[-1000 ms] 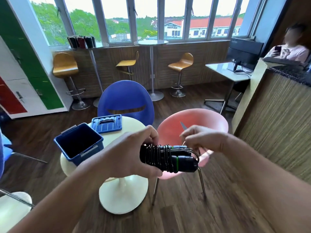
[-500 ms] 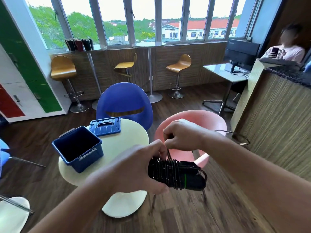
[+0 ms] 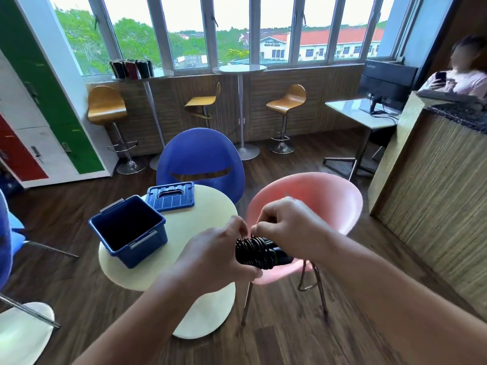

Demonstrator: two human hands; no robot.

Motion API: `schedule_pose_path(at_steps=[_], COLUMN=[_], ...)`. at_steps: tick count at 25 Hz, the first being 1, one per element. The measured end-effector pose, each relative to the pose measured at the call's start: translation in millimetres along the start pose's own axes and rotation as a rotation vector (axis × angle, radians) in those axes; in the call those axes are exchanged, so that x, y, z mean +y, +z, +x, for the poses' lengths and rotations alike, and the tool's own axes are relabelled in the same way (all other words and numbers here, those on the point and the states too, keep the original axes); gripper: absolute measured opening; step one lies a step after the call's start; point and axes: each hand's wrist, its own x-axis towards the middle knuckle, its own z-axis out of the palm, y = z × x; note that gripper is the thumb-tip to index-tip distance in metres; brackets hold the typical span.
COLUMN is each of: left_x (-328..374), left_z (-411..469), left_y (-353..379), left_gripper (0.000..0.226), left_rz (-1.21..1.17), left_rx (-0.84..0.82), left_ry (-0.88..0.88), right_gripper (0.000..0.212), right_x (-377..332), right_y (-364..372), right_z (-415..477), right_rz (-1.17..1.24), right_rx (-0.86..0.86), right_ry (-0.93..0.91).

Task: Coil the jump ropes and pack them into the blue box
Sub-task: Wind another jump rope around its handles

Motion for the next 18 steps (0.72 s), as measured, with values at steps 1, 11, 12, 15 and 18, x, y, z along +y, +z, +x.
schedule_pose_path(at_steps=[1, 11, 12, 15, 18], left_x=[-2, -10, -11, -14, -6], left_z=[0, -10, -9, -8, -12], left_y=[0, 20, 23, 26, 29], left_gripper=[0.074, 0.053, 0.051, 0.049, 0.049], left_rz=[-0.013, -0.430, -0.516, -0.884, -1.266], left_rx=[0.003, 0.144, 0.163, 0.141, 0.016], left_ry=[0.002, -0.139, -0.154, -0.192, -0.197], right_gripper=[0.023, 0.017, 0.014, 0.011, 0.023], right_x=[4, 51, 56, 68, 69], right_y=[8, 59, 51, 33, 27], right_z=[-8, -67, -67, -70, -70], right_rz=[0.076, 0.517, 0.474, 0.336, 0.250], right_rx=[0.017, 0.044, 0.056, 0.097, 0.165], right_ry=[0.020, 0.146, 0.114, 0.046, -0.048])
